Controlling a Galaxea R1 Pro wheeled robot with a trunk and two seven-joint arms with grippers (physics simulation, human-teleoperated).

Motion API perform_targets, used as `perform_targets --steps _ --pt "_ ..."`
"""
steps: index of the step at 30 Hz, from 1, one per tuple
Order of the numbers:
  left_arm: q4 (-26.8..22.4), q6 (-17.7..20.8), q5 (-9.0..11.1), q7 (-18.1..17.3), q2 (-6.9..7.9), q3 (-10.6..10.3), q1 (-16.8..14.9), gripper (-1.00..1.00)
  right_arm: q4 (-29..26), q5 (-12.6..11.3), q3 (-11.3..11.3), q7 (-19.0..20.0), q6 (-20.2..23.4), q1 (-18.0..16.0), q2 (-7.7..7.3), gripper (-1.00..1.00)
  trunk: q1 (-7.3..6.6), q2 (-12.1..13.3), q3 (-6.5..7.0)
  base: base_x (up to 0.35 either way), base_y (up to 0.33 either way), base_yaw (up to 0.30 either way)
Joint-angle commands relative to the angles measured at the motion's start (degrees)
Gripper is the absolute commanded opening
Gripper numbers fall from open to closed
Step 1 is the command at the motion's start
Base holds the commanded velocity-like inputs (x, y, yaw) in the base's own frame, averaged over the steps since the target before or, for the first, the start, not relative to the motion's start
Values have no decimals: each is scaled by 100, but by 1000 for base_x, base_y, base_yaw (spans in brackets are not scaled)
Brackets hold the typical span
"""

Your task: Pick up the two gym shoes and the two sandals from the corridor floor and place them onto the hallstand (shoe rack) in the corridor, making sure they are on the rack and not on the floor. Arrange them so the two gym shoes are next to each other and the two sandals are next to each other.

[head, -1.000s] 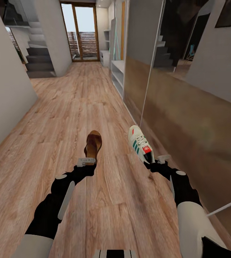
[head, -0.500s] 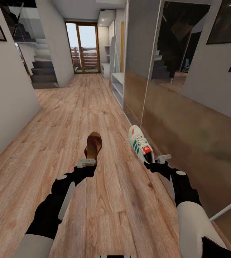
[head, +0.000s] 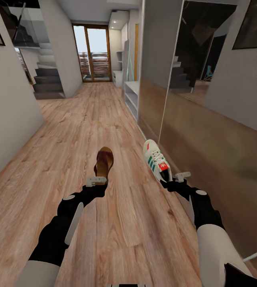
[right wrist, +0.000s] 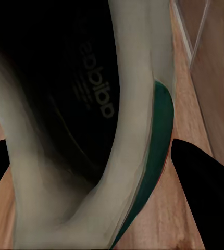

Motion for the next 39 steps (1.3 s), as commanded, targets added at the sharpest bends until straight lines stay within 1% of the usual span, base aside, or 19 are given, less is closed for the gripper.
perform_targets --steps 1,6,9,11,12,14,15,19,26,31,34,39 --pt "-5 34 59 10 -1 3 -3 -100 -10 24 -31 41 28 -6 9 -100 2 -2 -5 330 118 0" --pt "47 30 59 10 -1 3 -3 -100 44 18 -25 -27 -12 -6 10 -100 2 -2 -5 333 123 0" --pt "123 20 59 8 -1 -3 -3 -100 73 19 -24 -494 -29 -6 9 -100 2 -2 -5 335 125 0" --pt "146 16 59 5 -1 -4 -3 -100 178 23 -24 -1305 -48 -6 11 -100 2 -2 -5 335 125 0" --pt "151 16 59 4 -1 -4 -3 -100 224 25 -23 -1525 -54 -6 10 -100 2 -2 -5 335 125 0" --pt "162 14 59 2 -1 -3 -3 -100 500 30 1 -2345 -81 -6 15 -100 2 -2 -5 335 125 0" --pt "164 14 59 5 -1 -3 -3 -100 581 31 8 -2501 -85 -6 16 -100 2 -2 -5 335 125 0" --pt "165 14 59 6 -1 1 -3 -100 695 32 17 -2706 -90 -6 17 -100 2 -2 -5 335 125 0" --pt "167 14 59 9 -1 -4 -3 -100 740 35 55 -2765 -88 -6 18 -100 2 -2 -5 335 125 0" --pt "169 14 59 8 -1 -2 -3 -100 742 33 409 -2747 -88 -6 18 -100 2 -2 -5 335 125 0" --pt "171 14 59 9 -1 -1 -3 -100 742 32 544 -2743 -88 -6 17 -100 2 -2 -6 335 125 10" --pt "173 14 59 8 -1 -1 -3 -100 737 32 592 -2744 -88 -6 16 -100 2 -2 -14 335 125 168"
